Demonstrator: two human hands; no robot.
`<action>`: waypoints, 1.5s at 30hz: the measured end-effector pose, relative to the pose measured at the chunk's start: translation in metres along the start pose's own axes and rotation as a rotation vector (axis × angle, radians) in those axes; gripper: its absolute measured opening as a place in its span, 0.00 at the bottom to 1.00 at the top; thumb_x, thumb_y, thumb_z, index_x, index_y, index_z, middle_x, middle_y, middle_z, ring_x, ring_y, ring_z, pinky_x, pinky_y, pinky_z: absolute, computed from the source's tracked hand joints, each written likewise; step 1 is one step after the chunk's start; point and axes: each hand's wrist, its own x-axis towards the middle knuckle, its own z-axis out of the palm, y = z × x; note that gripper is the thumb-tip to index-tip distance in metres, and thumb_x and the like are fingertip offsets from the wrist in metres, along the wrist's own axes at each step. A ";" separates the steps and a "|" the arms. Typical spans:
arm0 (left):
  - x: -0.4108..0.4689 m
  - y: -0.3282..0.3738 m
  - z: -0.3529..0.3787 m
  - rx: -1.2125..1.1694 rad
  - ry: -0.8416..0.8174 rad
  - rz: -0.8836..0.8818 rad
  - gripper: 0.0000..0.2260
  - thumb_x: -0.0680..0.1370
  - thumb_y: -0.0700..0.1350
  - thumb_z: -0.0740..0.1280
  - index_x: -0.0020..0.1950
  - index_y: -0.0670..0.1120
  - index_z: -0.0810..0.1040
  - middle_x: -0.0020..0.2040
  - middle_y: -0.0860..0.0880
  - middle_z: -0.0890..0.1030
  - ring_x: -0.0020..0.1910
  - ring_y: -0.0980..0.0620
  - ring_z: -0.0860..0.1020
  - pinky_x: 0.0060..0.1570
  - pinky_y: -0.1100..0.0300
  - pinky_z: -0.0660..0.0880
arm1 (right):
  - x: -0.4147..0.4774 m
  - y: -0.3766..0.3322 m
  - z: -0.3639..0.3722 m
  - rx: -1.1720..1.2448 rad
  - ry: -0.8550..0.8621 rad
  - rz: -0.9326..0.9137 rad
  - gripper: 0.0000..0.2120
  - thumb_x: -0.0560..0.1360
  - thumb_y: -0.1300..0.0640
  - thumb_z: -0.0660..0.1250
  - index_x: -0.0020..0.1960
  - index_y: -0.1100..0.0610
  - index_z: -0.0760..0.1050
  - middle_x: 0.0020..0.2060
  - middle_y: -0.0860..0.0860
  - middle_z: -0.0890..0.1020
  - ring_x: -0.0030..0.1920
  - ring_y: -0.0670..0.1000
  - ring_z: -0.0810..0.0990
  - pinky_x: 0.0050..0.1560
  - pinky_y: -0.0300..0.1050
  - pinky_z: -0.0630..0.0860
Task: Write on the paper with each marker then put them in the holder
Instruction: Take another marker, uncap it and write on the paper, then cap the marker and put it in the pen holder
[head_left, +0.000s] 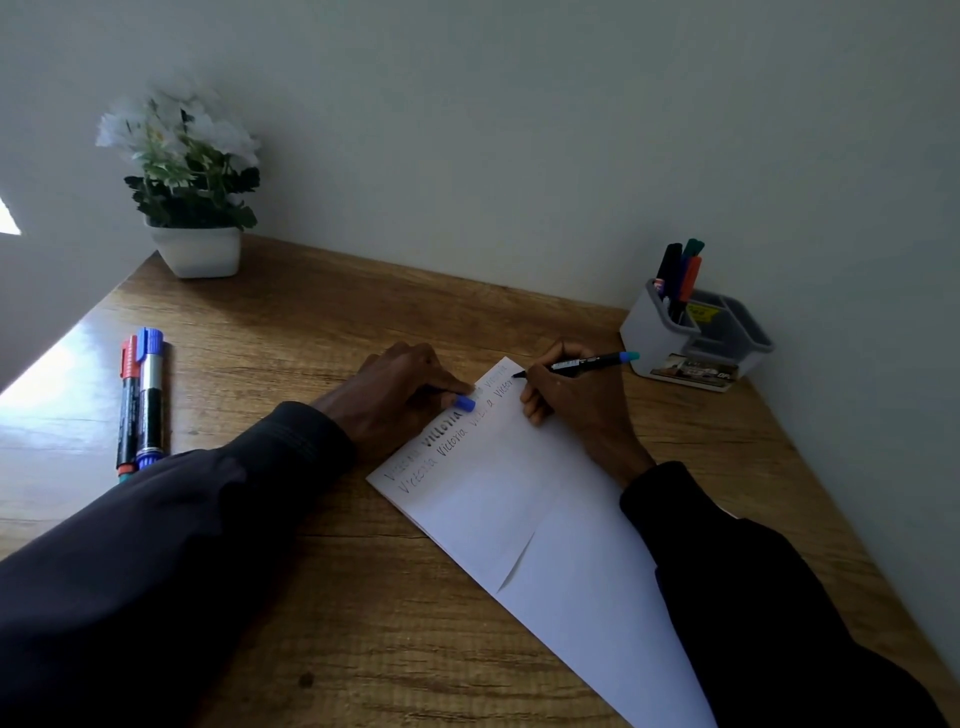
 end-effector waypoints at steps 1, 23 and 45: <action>0.000 0.000 0.000 -0.002 0.000 -0.002 0.13 0.81 0.48 0.63 0.65 0.55 0.75 0.52 0.57 0.72 0.50 0.57 0.73 0.44 0.63 0.76 | 0.000 0.000 0.000 0.001 0.010 0.002 0.05 0.77 0.68 0.70 0.43 0.69 0.77 0.30 0.58 0.83 0.24 0.53 0.81 0.24 0.43 0.78; 0.000 0.000 0.000 -0.017 -0.006 0.014 0.13 0.81 0.47 0.62 0.65 0.55 0.76 0.53 0.55 0.74 0.51 0.57 0.74 0.46 0.61 0.77 | 0.002 -0.004 -0.006 0.210 0.077 0.118 0.07 0.78 0.66 0.68 0.40 0.61 0.77 0.33 0.62 0.84 0.31 0.57 0.82 0.30 0.44 0.80; -0.051 0.033 -0.028 -0.472 0.315 -0.095 0.09 0.77 0.44 0.69 0.56 0.49 0.83 0.47 0.57 0.83 0.46 0.63 0.80 0.42 0.68 0.74 | -0.092 -0.064 -0.027 0.489 -0.262 -0.124 0.10 0.76 0.63 0.67 0.54 0.67 0.81 0.46 0.67 0.85 0.41 0.60 0.86 0.43 0.47 0.84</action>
